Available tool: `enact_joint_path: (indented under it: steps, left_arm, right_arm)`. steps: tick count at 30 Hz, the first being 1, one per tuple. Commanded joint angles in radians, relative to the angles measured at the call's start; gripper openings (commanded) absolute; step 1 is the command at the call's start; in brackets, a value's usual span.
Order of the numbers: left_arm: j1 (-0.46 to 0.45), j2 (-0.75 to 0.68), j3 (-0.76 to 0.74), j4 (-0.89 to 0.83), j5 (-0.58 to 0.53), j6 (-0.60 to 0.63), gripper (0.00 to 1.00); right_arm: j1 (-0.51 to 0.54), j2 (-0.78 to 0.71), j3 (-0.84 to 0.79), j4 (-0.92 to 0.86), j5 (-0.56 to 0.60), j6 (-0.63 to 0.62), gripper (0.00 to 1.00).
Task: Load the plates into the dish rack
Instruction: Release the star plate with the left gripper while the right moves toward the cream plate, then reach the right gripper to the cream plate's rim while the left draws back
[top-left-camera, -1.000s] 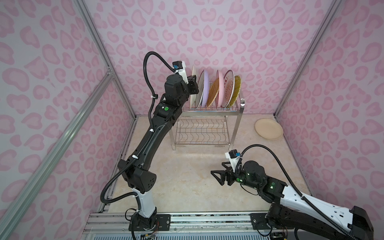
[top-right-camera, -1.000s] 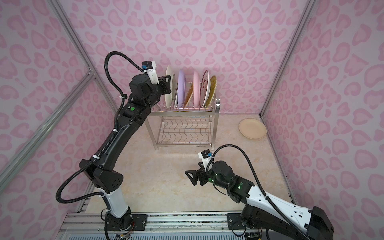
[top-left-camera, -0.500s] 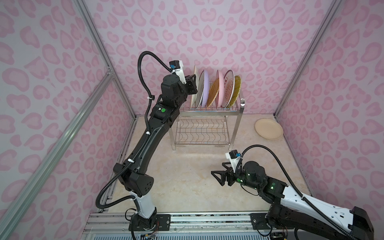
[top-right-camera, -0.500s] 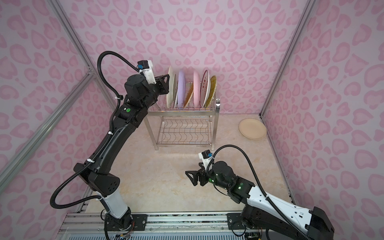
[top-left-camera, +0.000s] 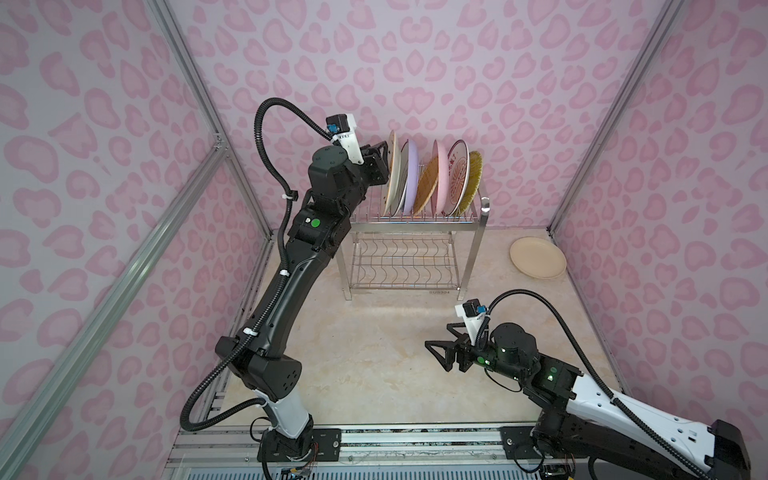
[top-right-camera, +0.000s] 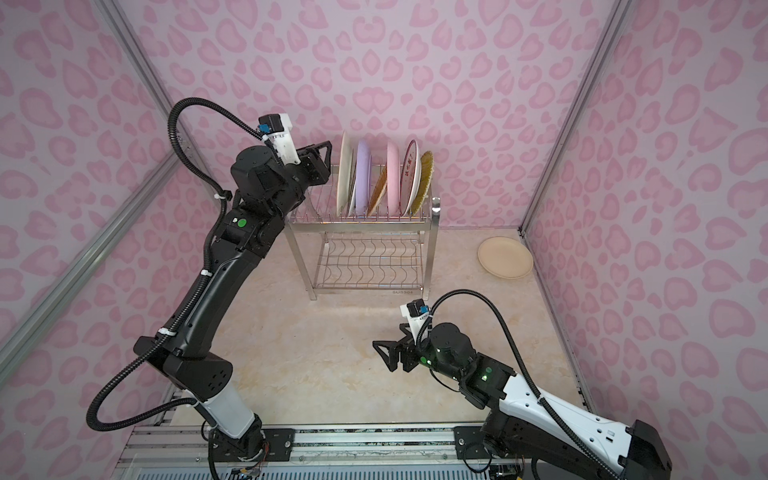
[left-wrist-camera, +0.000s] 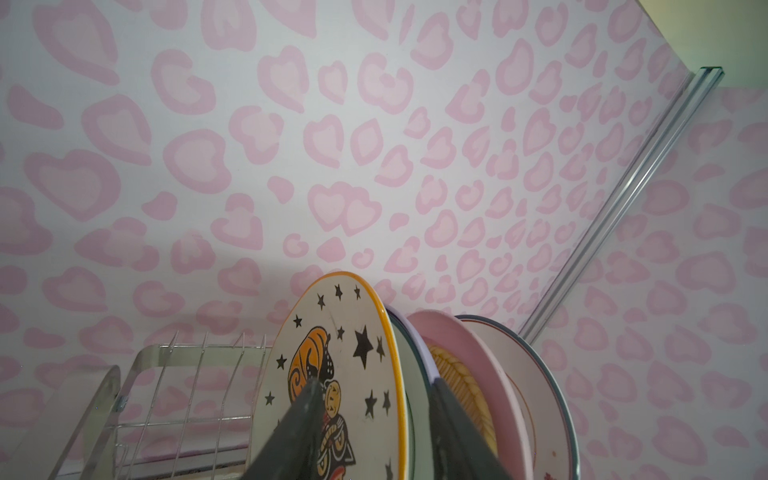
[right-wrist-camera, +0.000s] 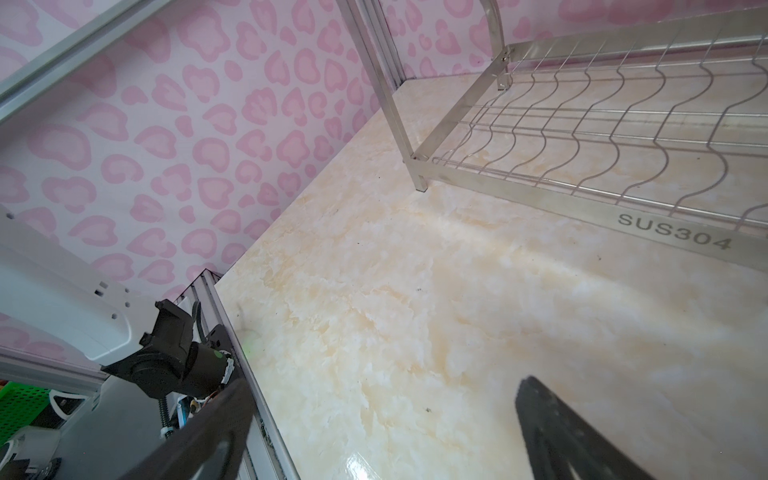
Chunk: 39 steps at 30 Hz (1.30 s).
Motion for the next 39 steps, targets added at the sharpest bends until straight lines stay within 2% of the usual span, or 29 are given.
enact_joint_path:
  steps: [1, 4, 6, 9, 13, 18, 22, 25, 30, 35, 39]
  left_arm:
    - [0.021, -0.059, -0.023, 0.003, 0.037, -0.046, 0.5]
    - [0.06, -0.153, -0.112, 0.032, 0.102, -0.116, 0.62]
    - [0.082, -0.239, -0.218, 0.061, 0.136, -0.164, 0.8]
    - [0.102, -0.374, -0.375, 0.109, 0.181, -0.213, 0.99]
    - [0.112, -0.562, -0.6, 0.208, 0.243, -0.27, 0.97]
    - [0.114, -0.798, -0.873, 0.303, 0.316, -0.346, 0.97]
    - [0.114, -0.947, -1.034, 0.298, 0.387, -0.38, 0.97]
    - [0.114, -1.047, -1.149, 0.291, 0.433, -0.401, 0.97]
    - [0.114, -1.17, -1.236, 0.135, 0.471, -0.313, 0.97]
    - [0.113, -1.271, -1.29, 0.006, 0.541, -0.215, 0.97]
    - [0.114, -1.335, -1.353, -0.036, 0.571, -0.149, 0.97]
  right_arm:
    - [-0.002, -0.019, 0.029, -0.045, 0.05, -0.035, 0.98]
    - [-0.014, -0.037, 0.068, -0.095, 0.072, -0.045, 0.99]
    - [-0.022, -0.051, 0.091, -0.129, 0.094, -0.048, 0.99]
    - [-0.033, -0.078, 0.114, -0.17, 0.128, -0.048, 0.99]
    - [-0.07, -0.1, 0.144, -0.224, 0.148, -0.045, 0.99]
    - [-0.126, -0.136, 0.154, -0.287, 0.248, -0.012, 0.99]
    - [-0.231, -0.142, 0.139, -0.301, 0.253, 0.042, 0.99]
    - [-0.342, -0.128, 0.12, -0.286, 0.2, 0.093, 0.99]
    - [-0.556, -0.071, 0.08, -0.241, 0.131, 0.179, 0.98]
    - [-0.808, 0.075, -0.002, -0.039, -0.012, 0.355, 0.99]
    - [-0.882, 0.25, -0.003, 0.108, -0.002, 0.428, 0.99]
